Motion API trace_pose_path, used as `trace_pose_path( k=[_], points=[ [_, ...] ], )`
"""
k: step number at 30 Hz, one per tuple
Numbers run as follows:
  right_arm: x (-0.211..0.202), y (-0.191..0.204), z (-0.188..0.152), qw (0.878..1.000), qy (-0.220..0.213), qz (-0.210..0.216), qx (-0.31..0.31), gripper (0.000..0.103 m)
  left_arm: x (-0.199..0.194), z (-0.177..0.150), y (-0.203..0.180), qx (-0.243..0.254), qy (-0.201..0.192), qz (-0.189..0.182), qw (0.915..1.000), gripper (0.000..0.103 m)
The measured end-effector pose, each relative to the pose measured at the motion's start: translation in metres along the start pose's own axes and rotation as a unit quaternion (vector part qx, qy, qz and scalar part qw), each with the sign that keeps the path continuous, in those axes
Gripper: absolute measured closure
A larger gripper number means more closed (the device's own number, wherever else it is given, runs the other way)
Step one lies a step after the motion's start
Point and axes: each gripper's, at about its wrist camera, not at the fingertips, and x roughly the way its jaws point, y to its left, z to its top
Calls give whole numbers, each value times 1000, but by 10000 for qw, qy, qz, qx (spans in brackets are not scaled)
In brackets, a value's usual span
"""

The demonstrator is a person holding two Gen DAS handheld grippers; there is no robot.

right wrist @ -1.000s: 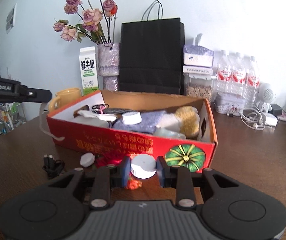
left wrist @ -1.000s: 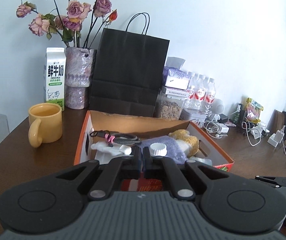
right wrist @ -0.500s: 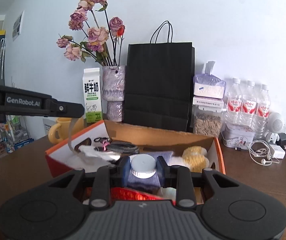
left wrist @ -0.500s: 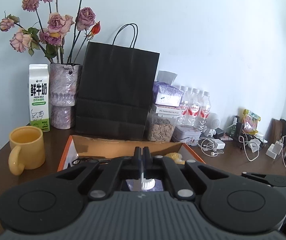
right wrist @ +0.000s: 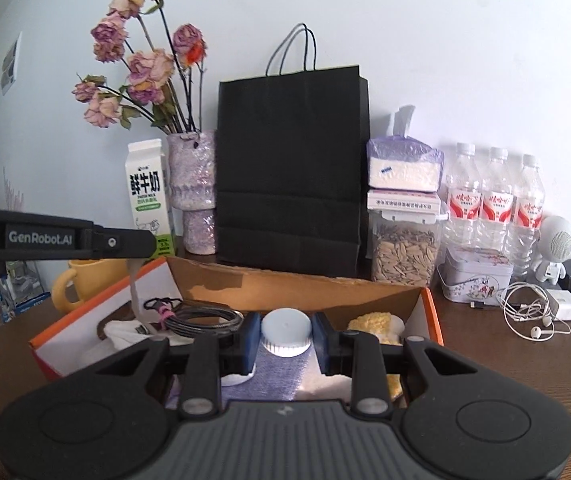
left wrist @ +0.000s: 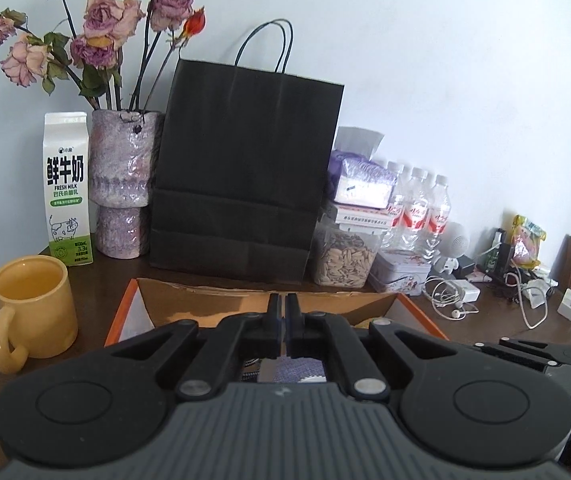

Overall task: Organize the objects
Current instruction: 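Carry the white cap and charger over the red box, then open both tools to drop the cap and charger into the red box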

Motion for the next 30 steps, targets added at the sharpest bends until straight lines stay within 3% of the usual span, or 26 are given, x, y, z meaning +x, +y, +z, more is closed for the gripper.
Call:
trace_pose_path(
  k=[6, 8, 9, 10, 11, 12, 14, 30],
  points=[
    [10, -6, -5, 9999, 146, -40, -5, 76, 10, -7, 0, 87, 135, 92, 9998, 99],
    [10, -6, -7, 9998, 172, -60, -9, 70, 10, -10, 0, 96, 148, 302, 9994, 96],
    [10, -6, -7, 9998, 198, -54, -18, 55, 11, -11, 0, 137, 180, 380, 9990, 79],
    [9, -6, -8, 9998, 197, -52, -16, 28, 11, -12, 0, 162, 230, 392, 9988, 60],
    [9, -5, -9, 9998, 196, -77, -16, 11, 11, -14, 0, 151, 254, 421, 9987, 8],
    [9, -4, -10, 9997, 202, -140, -37, 1, 10, -16, 0, 119, 175, 513, 9985, 1],
    [10, -3, -10, 9994, 226, -234, -93, 0, 11, -17, 0, 154, 110, 677, 9975, 0],
    [-1, -1, -13, 9992, 220, -309, -131, 0, -5, -22, -1, 144, 170, 648, 9977, 0]
  ],
)
